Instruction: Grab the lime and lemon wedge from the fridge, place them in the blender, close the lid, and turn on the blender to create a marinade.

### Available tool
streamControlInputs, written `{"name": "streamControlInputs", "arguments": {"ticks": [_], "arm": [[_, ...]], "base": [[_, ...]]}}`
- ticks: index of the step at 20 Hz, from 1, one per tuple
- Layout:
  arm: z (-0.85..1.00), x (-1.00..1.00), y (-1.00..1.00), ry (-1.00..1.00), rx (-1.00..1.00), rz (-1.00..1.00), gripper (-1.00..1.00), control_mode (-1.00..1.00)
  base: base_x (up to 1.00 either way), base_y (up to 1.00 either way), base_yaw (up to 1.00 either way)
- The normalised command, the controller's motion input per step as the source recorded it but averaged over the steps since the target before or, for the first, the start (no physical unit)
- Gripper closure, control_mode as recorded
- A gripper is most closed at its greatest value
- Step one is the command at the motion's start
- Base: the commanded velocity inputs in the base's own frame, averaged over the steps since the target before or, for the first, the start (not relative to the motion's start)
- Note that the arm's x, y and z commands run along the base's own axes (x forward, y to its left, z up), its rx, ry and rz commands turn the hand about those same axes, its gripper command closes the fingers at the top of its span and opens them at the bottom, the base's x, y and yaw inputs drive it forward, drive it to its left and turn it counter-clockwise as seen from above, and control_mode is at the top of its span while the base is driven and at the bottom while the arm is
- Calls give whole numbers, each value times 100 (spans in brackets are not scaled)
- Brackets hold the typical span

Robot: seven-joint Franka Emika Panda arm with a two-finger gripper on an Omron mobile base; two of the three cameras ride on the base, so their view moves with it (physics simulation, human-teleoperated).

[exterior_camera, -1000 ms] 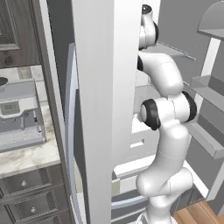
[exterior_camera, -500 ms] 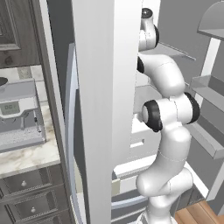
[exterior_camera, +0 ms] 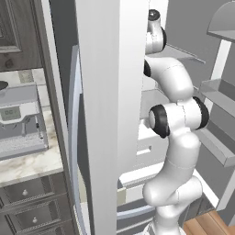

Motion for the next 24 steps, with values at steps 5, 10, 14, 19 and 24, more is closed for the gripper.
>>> {"name": "streamControlInputs", "arguments": {"ticks": [5,10,14,19,24], "arm": [[0,-18,0,0,0,0,100,-100],[0,-63,0,-3,0,0,100,-100],[0,-97,0,-13,0,2,100,-100],[-5,-100,0,-20,0,4,100,-100],[0,-100,0,-27,1,3,100,-100]], "base": [[0,0,0],[0,0,0],[0,0,0],[0,0,0],[0,0,0]]}}
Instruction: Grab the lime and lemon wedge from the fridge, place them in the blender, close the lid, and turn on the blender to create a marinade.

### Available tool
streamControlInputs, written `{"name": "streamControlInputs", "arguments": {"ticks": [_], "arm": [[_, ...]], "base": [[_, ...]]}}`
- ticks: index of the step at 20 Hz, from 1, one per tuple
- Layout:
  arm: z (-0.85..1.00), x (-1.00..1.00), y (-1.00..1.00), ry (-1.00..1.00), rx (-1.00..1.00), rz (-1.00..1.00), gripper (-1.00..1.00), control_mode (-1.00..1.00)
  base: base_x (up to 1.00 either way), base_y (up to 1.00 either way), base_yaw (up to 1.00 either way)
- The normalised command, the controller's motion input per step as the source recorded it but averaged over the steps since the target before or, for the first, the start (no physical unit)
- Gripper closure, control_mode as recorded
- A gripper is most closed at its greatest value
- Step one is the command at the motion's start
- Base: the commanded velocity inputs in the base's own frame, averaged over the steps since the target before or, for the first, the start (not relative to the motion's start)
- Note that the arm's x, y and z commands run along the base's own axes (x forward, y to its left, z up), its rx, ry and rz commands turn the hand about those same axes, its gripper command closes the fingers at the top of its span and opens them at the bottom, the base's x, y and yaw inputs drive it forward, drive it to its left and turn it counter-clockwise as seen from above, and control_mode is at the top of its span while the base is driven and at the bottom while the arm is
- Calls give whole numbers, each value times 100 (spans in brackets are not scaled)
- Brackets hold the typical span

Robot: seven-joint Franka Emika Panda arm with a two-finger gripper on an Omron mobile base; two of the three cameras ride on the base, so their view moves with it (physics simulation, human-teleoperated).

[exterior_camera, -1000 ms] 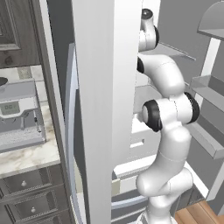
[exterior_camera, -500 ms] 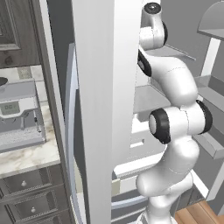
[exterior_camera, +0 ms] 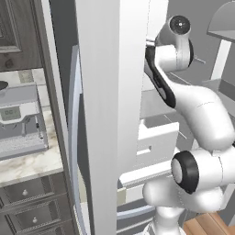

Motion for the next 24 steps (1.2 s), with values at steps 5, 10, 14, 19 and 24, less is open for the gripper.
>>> {"name": "streamControlInputs", "arguments": {"ticks": [5,10,14,19,24], "arm": [[7,-100,0,-9,1,1,100,-100],[12,-100,0,0,0,3,100,-100],[3,-100,-2,0,0,3,100,-100],[-5,-100,-11,5,0,6,100,-100],[-45,-100,-9,12,-4,13,100,-100]], "base": [[0,0,0],[0,0,0],[0,0,0],[0,0,0],[0,0,0]]}}
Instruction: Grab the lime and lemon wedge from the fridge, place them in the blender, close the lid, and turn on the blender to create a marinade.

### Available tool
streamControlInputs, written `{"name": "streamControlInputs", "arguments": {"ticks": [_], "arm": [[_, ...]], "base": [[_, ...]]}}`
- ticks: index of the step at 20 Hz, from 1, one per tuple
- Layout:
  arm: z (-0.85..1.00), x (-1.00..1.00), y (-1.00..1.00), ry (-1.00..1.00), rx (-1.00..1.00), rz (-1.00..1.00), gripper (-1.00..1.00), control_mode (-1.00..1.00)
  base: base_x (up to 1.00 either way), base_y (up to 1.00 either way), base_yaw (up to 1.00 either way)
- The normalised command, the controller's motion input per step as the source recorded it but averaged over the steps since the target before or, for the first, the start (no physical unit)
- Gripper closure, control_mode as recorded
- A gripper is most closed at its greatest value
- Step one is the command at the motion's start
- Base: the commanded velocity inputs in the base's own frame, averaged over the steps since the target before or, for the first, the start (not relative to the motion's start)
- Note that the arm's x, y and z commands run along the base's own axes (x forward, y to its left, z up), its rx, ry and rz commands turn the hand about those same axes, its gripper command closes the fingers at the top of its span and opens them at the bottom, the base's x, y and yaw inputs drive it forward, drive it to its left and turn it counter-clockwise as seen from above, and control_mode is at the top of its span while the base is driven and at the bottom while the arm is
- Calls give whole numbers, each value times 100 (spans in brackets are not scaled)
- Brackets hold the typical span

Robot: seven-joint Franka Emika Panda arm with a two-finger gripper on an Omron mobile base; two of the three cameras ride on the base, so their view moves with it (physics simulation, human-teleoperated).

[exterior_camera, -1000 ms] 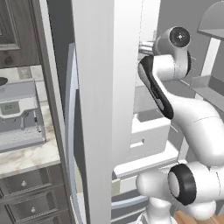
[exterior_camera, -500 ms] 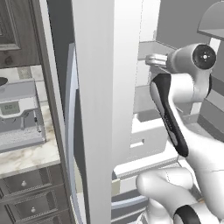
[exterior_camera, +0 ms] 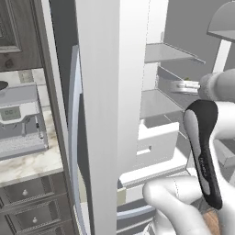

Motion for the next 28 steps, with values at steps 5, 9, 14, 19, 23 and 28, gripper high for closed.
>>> {"name": "streamControlInputs", "arguments": {"ticks": [5,9,14,19,23,28], "arm": [[-67,-100,-1,22,-11,10,100,-100],[-71,-99,10,38,-25,0,100,-100],[-30,-32,16,29,-27,0,100,-100],[0,0,0,0,0,0,100,-100],[0,-3,-11,0,0,0,100,-100],[0,-4,-9,0,0,0,100,100]], "base": [[0,0,0],[0,0,0],[0,0,0],[0,0,0],[0,0,0],[-26,-48,6]]}}
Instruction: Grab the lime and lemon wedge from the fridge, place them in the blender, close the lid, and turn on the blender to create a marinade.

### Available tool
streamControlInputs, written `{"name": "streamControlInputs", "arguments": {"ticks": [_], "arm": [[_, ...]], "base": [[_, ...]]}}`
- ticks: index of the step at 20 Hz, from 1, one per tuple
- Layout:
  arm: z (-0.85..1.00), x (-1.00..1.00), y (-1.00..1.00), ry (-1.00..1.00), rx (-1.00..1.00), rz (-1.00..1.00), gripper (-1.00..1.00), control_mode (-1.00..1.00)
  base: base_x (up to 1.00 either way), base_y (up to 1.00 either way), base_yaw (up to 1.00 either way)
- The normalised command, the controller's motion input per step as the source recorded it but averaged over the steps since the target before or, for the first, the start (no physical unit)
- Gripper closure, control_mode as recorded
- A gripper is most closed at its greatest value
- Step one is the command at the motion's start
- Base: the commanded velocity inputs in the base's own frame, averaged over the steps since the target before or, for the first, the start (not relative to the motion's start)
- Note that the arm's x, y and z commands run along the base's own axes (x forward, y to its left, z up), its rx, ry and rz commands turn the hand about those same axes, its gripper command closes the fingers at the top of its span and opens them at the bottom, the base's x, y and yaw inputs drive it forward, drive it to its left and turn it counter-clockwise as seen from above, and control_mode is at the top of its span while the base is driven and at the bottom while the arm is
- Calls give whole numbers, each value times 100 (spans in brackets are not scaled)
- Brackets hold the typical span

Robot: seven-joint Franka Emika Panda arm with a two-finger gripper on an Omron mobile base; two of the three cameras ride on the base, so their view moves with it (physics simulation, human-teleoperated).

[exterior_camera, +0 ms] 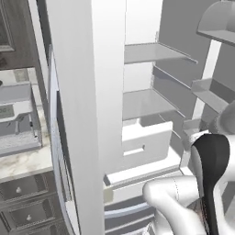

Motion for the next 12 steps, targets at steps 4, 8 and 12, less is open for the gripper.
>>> {"name": "streamControlInputs", "arguments": {"ticks": [4,8,12], "arm": [[0,0,0,0,0,0,100,100],[0,0,0,0,0,0,100,100],[0,0,0,0,0,0,100,100]], "base": [[-47,-29,30],[-64,0,60],[-76,0,83]]}}
